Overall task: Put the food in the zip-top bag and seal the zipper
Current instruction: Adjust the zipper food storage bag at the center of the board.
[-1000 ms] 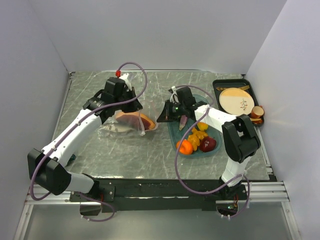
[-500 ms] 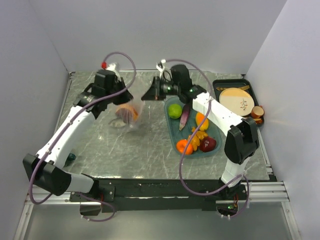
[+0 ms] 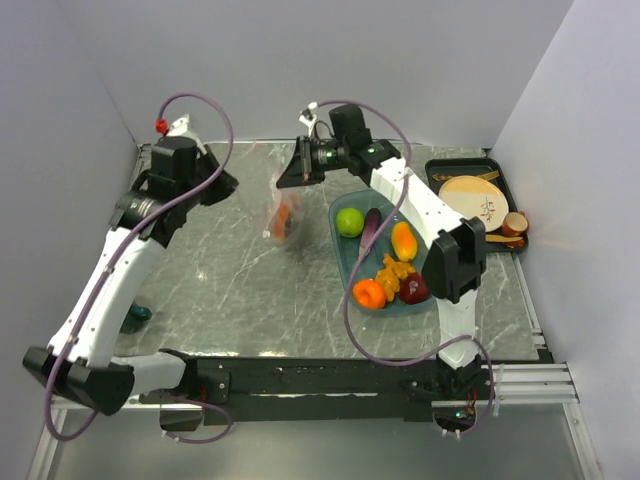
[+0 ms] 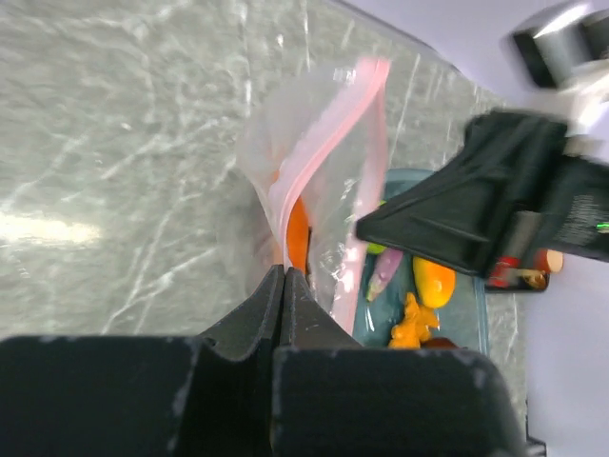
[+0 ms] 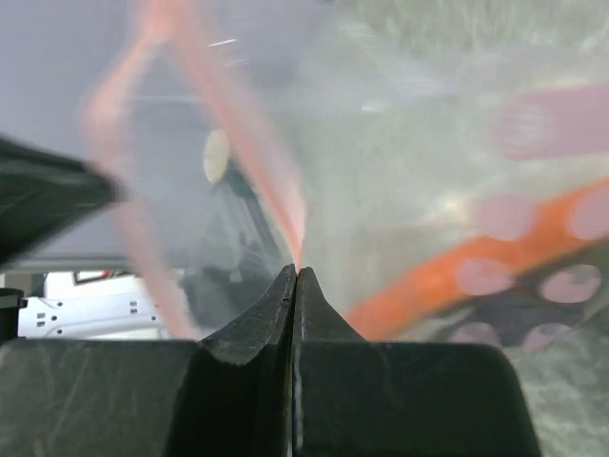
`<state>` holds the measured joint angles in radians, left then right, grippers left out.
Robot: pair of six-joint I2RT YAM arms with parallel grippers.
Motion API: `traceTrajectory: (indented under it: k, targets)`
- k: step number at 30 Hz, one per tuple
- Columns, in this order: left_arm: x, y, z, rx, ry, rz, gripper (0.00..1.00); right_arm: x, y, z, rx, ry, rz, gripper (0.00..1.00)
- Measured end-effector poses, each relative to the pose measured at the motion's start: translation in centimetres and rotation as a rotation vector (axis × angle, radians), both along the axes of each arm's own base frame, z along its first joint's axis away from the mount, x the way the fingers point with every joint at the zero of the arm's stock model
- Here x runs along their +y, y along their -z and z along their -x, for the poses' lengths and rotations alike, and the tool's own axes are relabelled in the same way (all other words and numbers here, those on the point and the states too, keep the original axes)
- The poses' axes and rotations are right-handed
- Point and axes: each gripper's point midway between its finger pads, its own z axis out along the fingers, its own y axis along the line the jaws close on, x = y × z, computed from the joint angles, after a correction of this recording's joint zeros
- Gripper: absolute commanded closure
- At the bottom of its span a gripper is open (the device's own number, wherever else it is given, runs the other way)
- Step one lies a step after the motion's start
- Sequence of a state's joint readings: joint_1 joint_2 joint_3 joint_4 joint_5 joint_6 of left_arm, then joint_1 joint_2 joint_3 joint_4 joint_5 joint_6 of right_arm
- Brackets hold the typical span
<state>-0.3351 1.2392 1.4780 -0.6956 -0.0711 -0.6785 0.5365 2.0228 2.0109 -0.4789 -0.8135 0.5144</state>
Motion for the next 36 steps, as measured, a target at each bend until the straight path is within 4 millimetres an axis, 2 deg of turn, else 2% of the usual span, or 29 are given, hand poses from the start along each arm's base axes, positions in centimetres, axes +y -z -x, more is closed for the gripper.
traceTrajectory:
  k: [2,4,7,10,12,13,15,17,18,20,21,22,25,26,27,29,35,36]
  targets:
    - [1.1,-0.6,1.1,-0.012,-0.027,-0.012,0.99,0.6,1.4,0.6,0.039,-0.021,0.021,0.98]
    - [2.2,-2.6,2.0,-0.057,-0.051,-0.026,0.99,1.7,1.5,1.6,0.058,-0.043,0.019,0.98]
    - [3.6,-6.7,2.6,-0.122,-0.079,-0.052,0.99,4.0,-0.4,3.4,0.069,-0.095,-0.051,0.97]
    - [4.2,-12.7,2.0,-0.229,-0.083,-0.069,0.99,6.0,-2.6,4.8,0.065,-0.133,-0.13,0.95]
    - [4.0,-14.7,1.1,-0.273,-0.071,-0.078,0.99,6.9,-3.7,5.8,0.058,-0.149,-0.165,0.94]
    - [3.8,-14.7,0.8,-0.273,-0.058,-0.082,0.99,7.1,-3.9,6.4,0.057,-0.152,-0.173,0.94]
    - [2.8,-12.3,-0.4,-0.221,-0.016,-0.098,0.99,6.6,-3.2,7.1,0.068,-0.133,-0.165,0.94]
    - [1.9,-8.7,-1.1,-0.141,0.028,-0.105,0.99,5.6,-1.2,7.4,0.099,-0.095,-0.131,0.94]
    - [1.3,-5.8,-1.6,-0.083,0.052,-0.109,0.99,5.0,0.4,7.4,0.12,-0.071,-0.106,0.94]
    - [0.3,1.6,-1.7,0.079,0.103,-0.118,0.99,3.9,4.2,7.3,0.172,-0.023,-0.045,0.94]
    - [0.1,4.7,-1.2,0.151,0.118,-0.116,0.99,3.4,6.2,7.2,0.196,-0.001,-0.012,0.94]
    - [-0.1,8.8,-0.3,0.248,0.138,-0.116,0.99,2.9,8.1,7.3,0.22,0.019,0.024,0.93]
    - [-0.3,15.1,2.3,0.408,0.16,-0.098,0.99,1.7,12.3,7.6,0.259,0.055,0.113,0.93]
    - [-0.4,16.3,3.0,0.435,0.16,-0.085,0.99,1.4,12.9,7.7,0.26,0.062,0.133,0.93]
    - [-0.5,17.0,3.4,0.447,0.16,-0.069,0.99,1.1,13.6,7.5,0.249,0.072,0.159,0.93]
    - [-0.8,16.9,3.7,0.425,0.15,-0.032,0.99,0.5,14.1,7.1,0.213,0.086,0.194,0.93]
    - [-1.7,11.7,3.5,0.245,0.14,0.096,0.99,-2.1,16.1,5.3,0.147,0.173,0.301,0.92]
    - [-1.8,11.4,3.5,0.237,0.143,0.103,0.99,-2.7,16.3,5.0,0.144,0.193,0.318,0.92]
